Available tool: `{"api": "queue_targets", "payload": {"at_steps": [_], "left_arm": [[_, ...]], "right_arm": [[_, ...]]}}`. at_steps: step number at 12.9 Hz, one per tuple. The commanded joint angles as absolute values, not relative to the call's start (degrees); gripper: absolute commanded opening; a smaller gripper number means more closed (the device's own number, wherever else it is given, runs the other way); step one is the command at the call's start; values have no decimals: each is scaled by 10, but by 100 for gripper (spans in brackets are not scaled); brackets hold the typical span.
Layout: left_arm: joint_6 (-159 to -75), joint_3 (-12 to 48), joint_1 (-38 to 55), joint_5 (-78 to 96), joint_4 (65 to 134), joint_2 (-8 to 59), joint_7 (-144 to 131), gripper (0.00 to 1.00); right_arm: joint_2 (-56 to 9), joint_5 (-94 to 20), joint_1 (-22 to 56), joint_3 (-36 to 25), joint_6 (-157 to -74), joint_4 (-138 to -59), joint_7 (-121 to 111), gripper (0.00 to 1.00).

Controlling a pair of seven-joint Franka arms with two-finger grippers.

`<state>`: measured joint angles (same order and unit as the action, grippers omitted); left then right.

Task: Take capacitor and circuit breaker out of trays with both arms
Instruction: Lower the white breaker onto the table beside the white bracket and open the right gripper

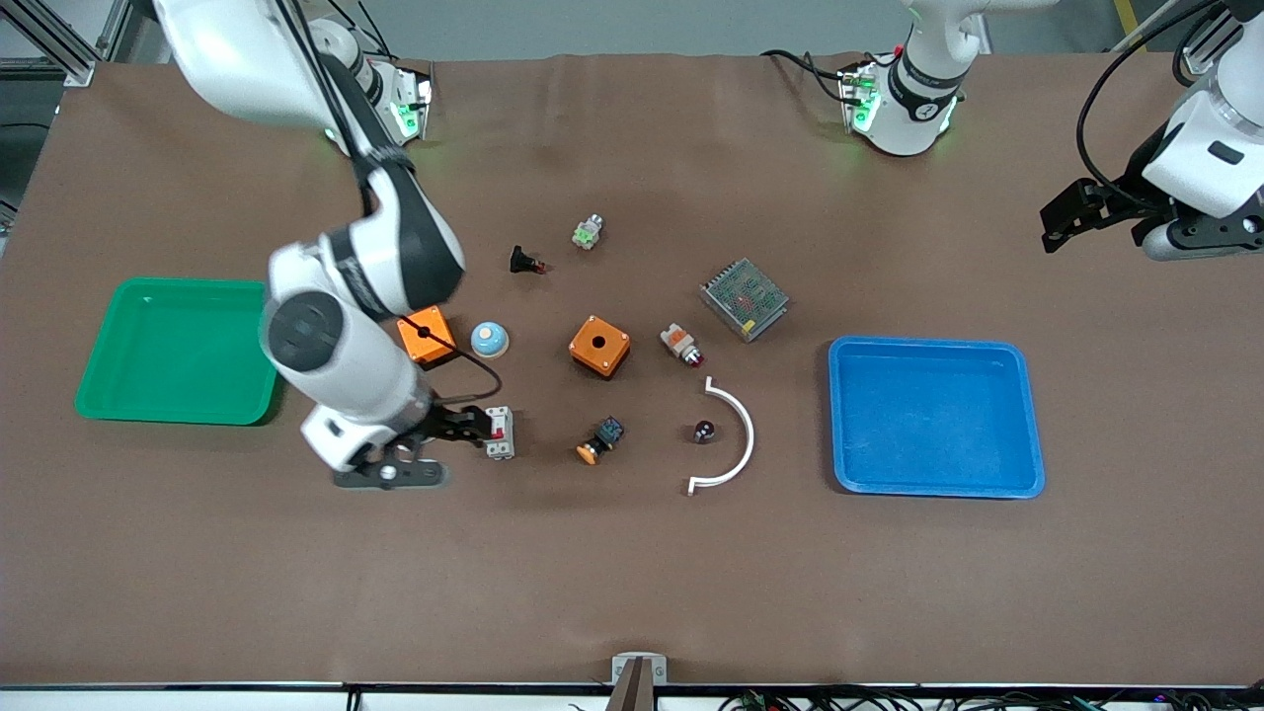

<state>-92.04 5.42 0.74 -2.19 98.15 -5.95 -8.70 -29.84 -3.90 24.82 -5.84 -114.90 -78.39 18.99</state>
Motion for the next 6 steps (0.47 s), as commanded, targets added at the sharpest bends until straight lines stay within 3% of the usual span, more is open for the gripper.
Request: {"api": "queue_targets", "payload": {"at_steps": [1,6], "left_arm": [[-925,60,2,-19,984,-62,-74,100],[-926,60,1,-6,983,-65,-74,100]], "right_arm": [[-230,-43,246,-109,-1112,-804,187,100],[-163,-50,199,-189,-998,-783,-10,100]]}}
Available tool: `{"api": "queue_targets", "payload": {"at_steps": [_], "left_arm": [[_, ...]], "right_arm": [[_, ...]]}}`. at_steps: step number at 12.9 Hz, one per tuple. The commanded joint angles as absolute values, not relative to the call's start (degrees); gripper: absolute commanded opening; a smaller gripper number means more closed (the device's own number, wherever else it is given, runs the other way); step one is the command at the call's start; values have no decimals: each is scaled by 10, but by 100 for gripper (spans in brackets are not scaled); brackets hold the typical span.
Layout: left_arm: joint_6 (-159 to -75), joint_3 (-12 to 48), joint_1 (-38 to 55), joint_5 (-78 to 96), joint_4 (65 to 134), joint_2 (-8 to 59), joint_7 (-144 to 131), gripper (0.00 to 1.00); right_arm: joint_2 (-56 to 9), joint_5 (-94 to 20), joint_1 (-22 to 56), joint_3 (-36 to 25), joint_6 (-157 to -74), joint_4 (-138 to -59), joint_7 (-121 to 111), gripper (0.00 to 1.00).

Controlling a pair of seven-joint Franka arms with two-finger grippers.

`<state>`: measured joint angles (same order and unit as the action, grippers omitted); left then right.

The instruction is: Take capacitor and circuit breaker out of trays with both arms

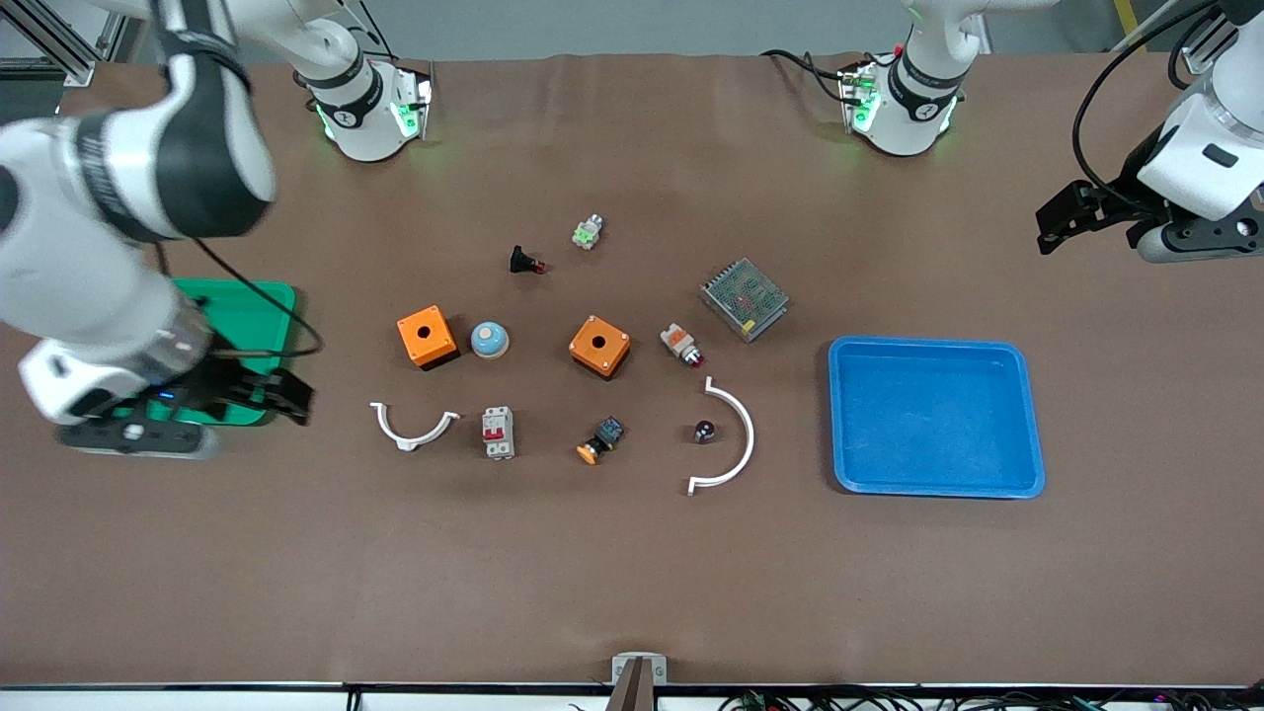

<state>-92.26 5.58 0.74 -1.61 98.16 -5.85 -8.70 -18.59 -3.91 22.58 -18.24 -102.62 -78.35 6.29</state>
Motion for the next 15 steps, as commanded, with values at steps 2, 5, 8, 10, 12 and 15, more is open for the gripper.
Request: {"api": "queue_targets", "payload": {"at_steps": [2,5,8,10,12,15], "left_arm": [[-925,60,2,-6,983,-65,-74,100],[-925,59,1,-7,984,-63,-74,100],[-926,59,1,-7,983,-62,-74,100],[-926,59,1,-7,983,-61,-74,100],[-925,59,1,-13,970,-54,-73,100],[-924,59,2,-14,957,-45,-74,100]], "right_arm": [[-144,-52,165,-188,-968,-783,-53,100],[-129,-61,153,-186,-911,-783,-67,100],[-119,-65,153,-189,-883,-783,-68,100],[-116,-66,149,-186,-885,-783,-62,100],[-116,-67,149,-186,-889,-783,-62,100],[-116,-65,153,-185,-890,-783,-62,100]]}}
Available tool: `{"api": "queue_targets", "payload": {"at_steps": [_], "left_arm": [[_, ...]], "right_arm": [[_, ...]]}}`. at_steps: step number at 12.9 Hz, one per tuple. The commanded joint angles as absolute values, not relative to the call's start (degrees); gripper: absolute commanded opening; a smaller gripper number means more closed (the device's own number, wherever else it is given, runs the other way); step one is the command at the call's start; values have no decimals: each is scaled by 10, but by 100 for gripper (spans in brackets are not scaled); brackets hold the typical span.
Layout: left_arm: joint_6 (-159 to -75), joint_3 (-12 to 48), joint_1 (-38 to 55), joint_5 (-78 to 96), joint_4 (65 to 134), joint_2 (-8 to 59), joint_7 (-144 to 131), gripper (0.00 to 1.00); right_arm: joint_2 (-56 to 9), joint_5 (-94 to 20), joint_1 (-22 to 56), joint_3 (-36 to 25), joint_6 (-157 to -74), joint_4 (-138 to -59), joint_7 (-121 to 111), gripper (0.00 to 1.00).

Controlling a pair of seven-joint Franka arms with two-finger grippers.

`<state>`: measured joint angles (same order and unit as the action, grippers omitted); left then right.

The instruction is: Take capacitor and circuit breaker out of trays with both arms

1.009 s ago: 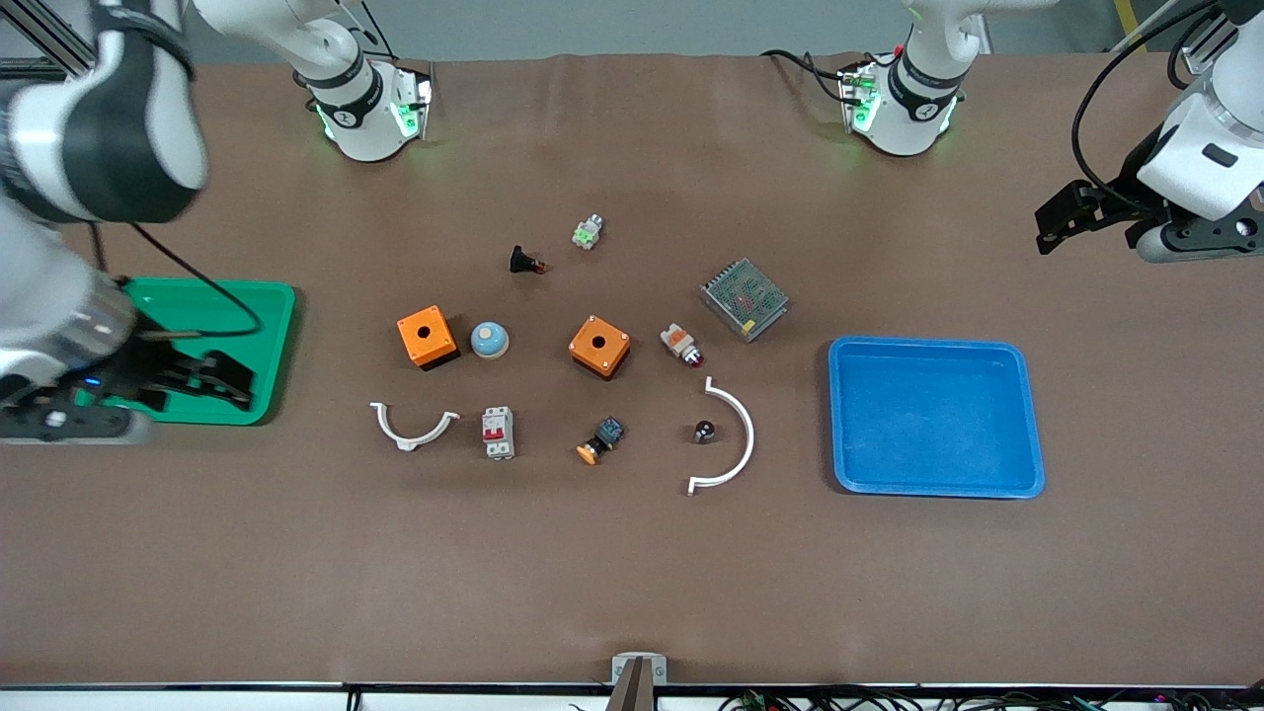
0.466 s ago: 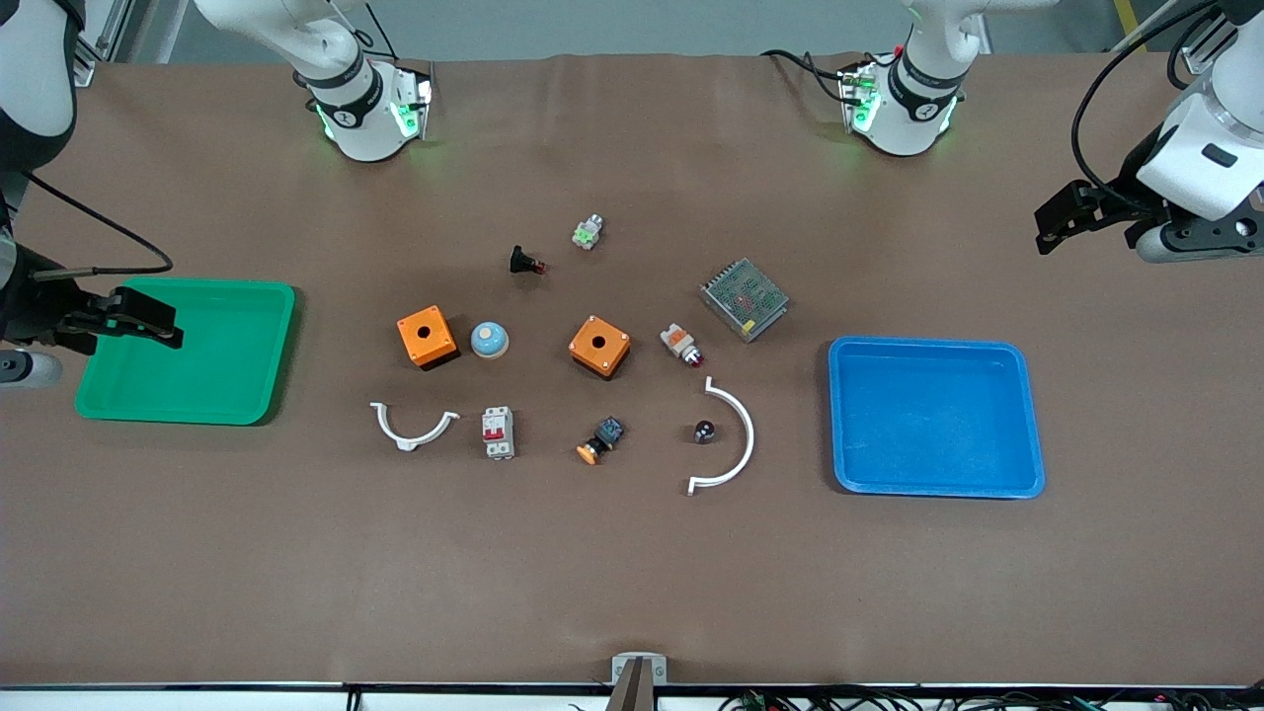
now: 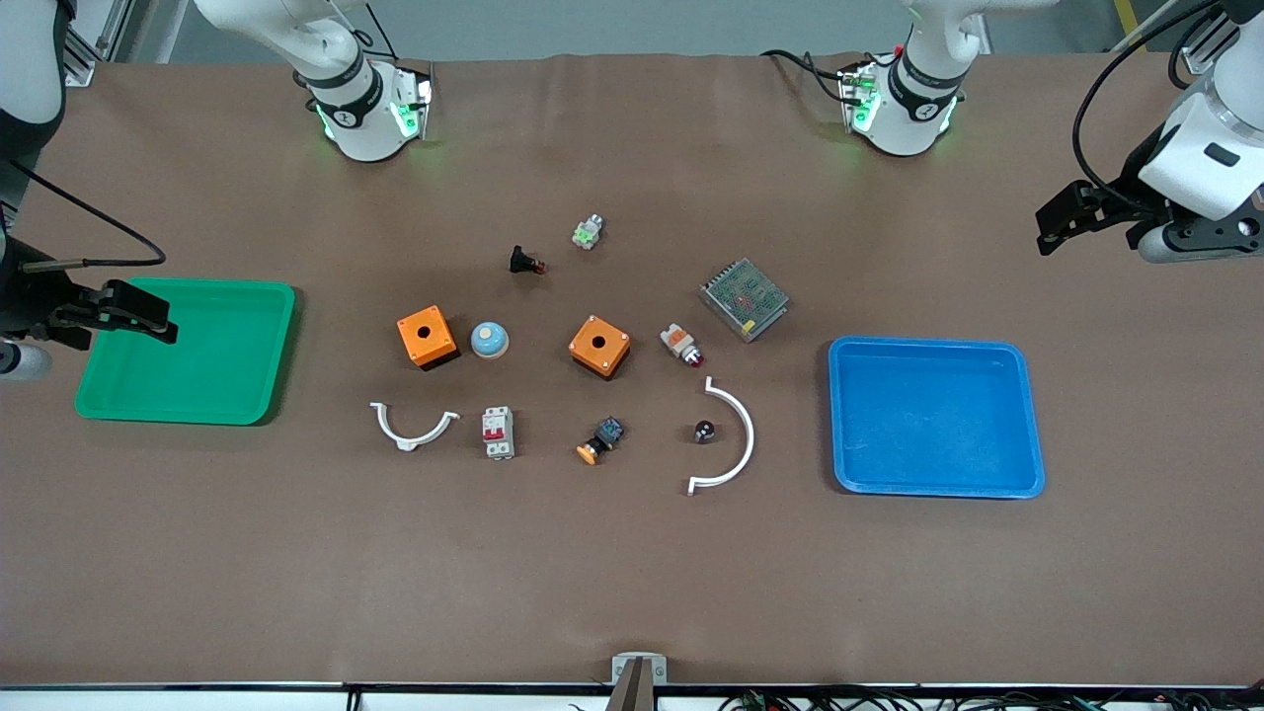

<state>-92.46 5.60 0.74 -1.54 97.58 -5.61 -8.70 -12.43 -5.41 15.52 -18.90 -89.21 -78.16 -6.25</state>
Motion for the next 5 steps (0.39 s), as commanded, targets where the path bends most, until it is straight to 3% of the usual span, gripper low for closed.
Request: {"api": "queue_targets", "payload": {"at_steps": [1,5], "left_arm": [[-923,59,1,-14,954,-40,-73,100],[-923,59,1,-14,954,-39,-72,100]], "right_arm": [[-116,-65,153,-185,-889,-783,-62,100],[-116,-57,153,-185,-891,-783,-63,100]]}}
